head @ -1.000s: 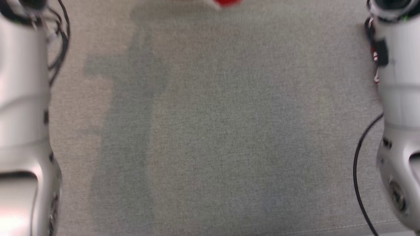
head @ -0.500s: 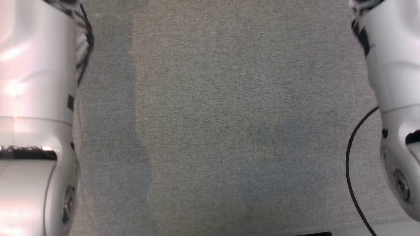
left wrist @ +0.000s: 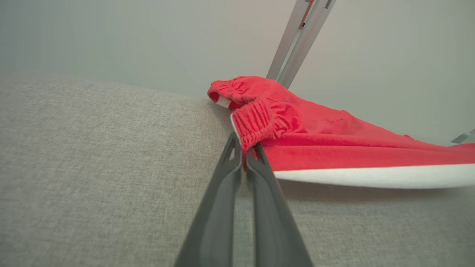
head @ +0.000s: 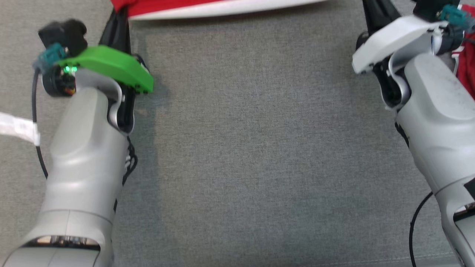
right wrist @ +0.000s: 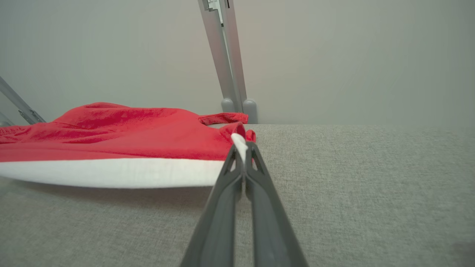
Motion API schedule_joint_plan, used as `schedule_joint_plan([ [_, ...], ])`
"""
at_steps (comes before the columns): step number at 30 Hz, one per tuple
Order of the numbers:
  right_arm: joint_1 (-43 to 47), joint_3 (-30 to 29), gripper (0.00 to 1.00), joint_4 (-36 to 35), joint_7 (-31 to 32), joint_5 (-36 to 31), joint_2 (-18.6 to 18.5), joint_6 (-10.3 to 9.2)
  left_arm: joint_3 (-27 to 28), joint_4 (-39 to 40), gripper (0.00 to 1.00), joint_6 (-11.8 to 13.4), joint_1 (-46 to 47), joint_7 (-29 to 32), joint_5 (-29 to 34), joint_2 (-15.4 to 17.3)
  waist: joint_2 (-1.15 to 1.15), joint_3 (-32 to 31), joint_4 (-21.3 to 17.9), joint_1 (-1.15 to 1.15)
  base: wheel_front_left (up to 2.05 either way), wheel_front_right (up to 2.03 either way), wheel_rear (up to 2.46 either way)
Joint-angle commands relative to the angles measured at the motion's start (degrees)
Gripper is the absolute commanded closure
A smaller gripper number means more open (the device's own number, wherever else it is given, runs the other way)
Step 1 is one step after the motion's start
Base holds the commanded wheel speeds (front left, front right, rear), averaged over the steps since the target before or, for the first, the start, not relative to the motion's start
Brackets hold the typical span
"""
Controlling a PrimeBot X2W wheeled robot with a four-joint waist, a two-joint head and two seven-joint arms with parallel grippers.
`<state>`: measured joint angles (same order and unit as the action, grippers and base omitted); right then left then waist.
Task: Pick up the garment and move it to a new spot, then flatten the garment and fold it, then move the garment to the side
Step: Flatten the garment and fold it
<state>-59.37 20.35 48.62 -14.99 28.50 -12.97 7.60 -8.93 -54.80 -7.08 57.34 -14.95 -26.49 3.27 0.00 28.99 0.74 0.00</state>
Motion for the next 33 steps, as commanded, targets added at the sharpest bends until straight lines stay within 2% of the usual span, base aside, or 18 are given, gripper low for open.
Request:
schedule_joint_plan([
  [1, 1.4, 0.6, 1.00, 0.8, -0.3, 1.3, -1.5, -0.22, 0.8, 0.2, 1.00, 0.1, -2.4, -0.3, 0.4, 1.7, 0.00, -3.2, 1.0, 0.00, 0.00, 0.00, 0.00],
  [8, 5.9, 9.9, 1.00, 1.4, 1.2, 6.7, -5.3, -0.23, -2.2, 1.7, 1.00, -0.1, -10.3, -0.3, 3.6, 2.5, 0.00, -8.5, 1.4, 0.00, 0.00, 0.00, 0.00],
  [20, 14.7, 25.0, 1.00, -5.7, 8.7, 19.0, -13.8, -0.22, -8.7, 7.8, 1.00, -0.3, -23.4, -0.3, 5.5, 4.1, 0.00, -18.3, 1.9, 0.00, 0.00, 0.00, 0.00],
  [28, 21.4, 31.4, 1.00, -11.9, 13.9, 27.3, -19.7, -0.23, -10.7, 11.2, 1.00, -0.3, -32.8, -0.3, 1.9, 5.6, 0.00, -25.8, 2.4, 0.00, 0.00, 0.00, 0.00],
  [33, 24.4, 34.6, 1.00, -17.4, 17.3, 31.3, -23.4, -0.22, -13.4, 14.8, 1.00, -0.3, -38.2, 1.3, -0.9, 7.4, 0.00, -28.1, 2.3, 0.00, 0.00, 0.00, 0.00],
])
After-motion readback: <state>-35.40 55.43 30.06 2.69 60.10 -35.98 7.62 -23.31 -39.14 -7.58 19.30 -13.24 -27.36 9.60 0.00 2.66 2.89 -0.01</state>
